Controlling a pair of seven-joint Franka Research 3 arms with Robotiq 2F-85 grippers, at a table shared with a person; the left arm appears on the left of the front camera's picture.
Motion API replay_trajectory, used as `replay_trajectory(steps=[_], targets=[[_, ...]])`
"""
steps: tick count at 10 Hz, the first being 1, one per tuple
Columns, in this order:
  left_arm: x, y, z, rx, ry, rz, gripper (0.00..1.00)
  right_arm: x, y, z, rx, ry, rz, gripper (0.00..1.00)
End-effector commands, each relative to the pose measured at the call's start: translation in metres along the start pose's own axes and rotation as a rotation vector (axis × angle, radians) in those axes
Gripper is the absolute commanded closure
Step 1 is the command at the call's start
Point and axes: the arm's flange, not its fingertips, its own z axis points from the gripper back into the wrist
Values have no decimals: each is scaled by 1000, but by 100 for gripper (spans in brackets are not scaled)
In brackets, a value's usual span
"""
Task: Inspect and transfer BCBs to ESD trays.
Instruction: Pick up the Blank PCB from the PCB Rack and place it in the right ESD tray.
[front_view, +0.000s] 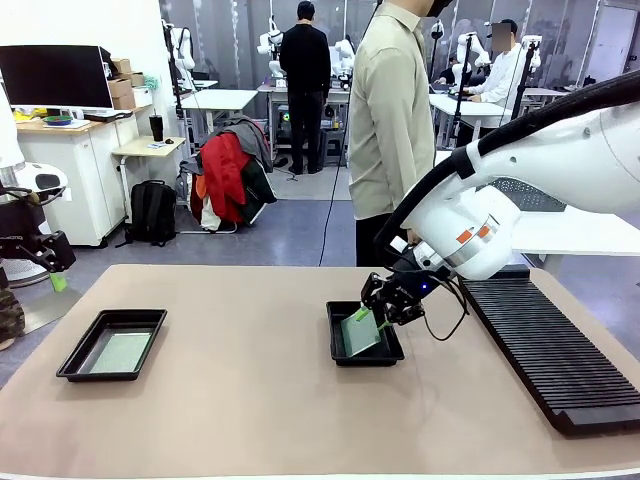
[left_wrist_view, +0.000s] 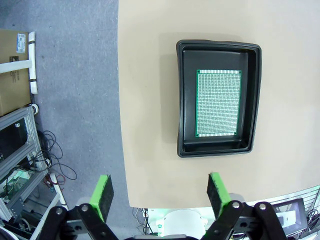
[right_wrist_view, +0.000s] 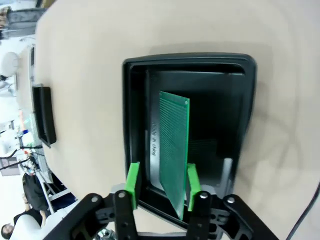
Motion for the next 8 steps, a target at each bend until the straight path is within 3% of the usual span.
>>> replay_trajectory(steps=[1,2,3,4,8], targets=[[-1,1,-2,0,-2,-5,0,-4,20,17,-136,-16,-15,24],[-1,1,-2,0,-2,-5,0,-6,28,26,-210,-23,-17,18],[-1,1,-2,0,-2,-5,0,-8,32,32,-262,-19,-22,5],[-1,1,-2,0,-2,-5,0,-12,38,43,-346,-15,-26,0],[-1,1,-2,0,-2,-5,0,-24,55,77,-499,-7,-14,0]])
